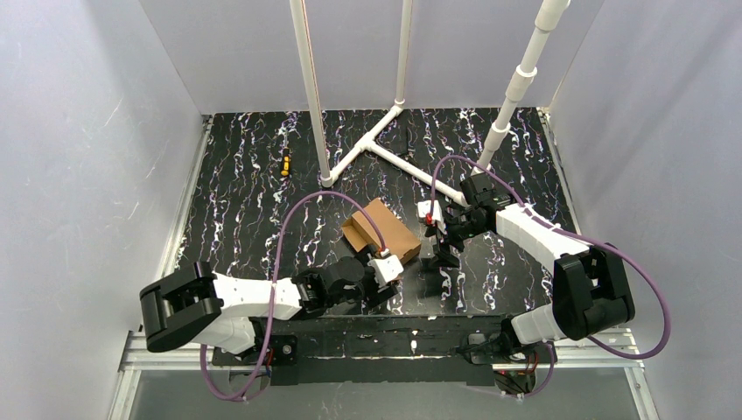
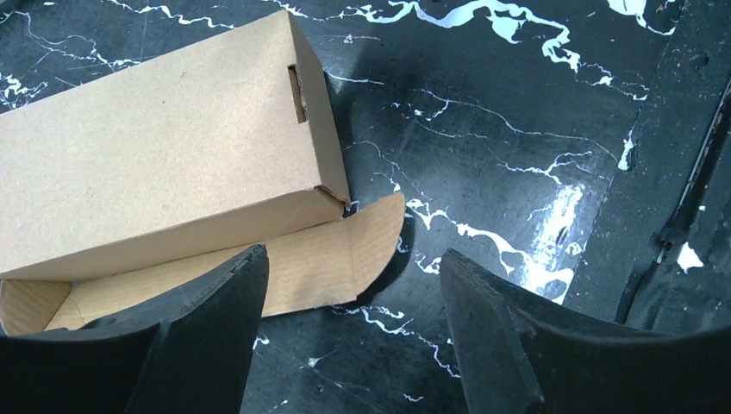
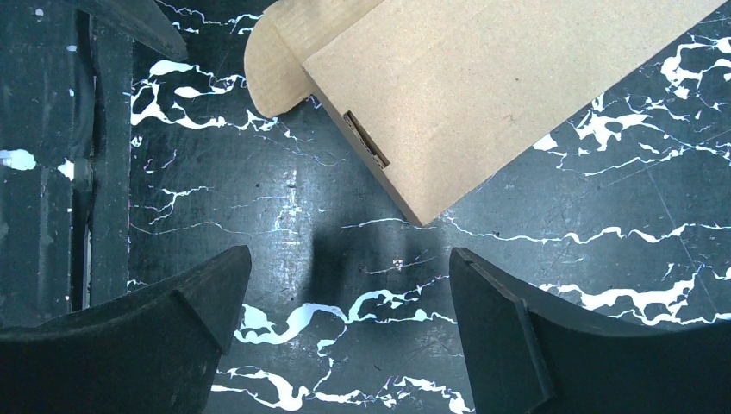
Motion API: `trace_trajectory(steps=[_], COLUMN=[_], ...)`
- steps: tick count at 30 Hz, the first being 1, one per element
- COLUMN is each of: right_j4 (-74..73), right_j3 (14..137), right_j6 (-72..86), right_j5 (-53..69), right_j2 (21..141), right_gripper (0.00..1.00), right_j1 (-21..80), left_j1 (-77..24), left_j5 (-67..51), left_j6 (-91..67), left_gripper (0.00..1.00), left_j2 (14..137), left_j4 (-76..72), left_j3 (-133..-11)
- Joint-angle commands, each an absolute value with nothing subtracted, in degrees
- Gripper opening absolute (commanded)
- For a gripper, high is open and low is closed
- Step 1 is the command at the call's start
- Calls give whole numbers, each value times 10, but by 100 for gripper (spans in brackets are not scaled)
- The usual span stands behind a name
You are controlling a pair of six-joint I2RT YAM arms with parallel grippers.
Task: Fold the paper box
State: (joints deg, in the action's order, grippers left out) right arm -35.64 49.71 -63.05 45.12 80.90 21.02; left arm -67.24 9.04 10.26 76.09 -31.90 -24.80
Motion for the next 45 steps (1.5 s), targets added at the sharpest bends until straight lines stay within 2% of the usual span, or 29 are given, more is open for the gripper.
trace_trajectory(steps=[1, 11, 16, 28, 41, 45], right_j4=[-359, -360, -361, -363, -363, -355], right_j3=[512, 513, 514, 514, 515, 516], right_j6=[-635, -635, -635, -636, -634, -621], right_j5=[460, 459, 460, 462, 461, 462], right_j2=[814, 818, 819, 820, 828, 831], right_gripper=[94, 94, 94, 94, 94, 93], right_j1=[212, 212, 212, 212, 212, 213], left_j1=[-676, -679, -681, -686, -685, -686], left_j5=[87, 114, 132, 157, 167, 168], left_j6=[96, 134, 145, 129, 63, 51], left_gripper=[68, 65, 60, 30, 16, 9], left_j2=[779, 834, 848, 869, 833, 829], left_j4=[-345, -350, -350, -360, -381, -388], left_j3=[-272, -287, -292, -304, -261, -250])
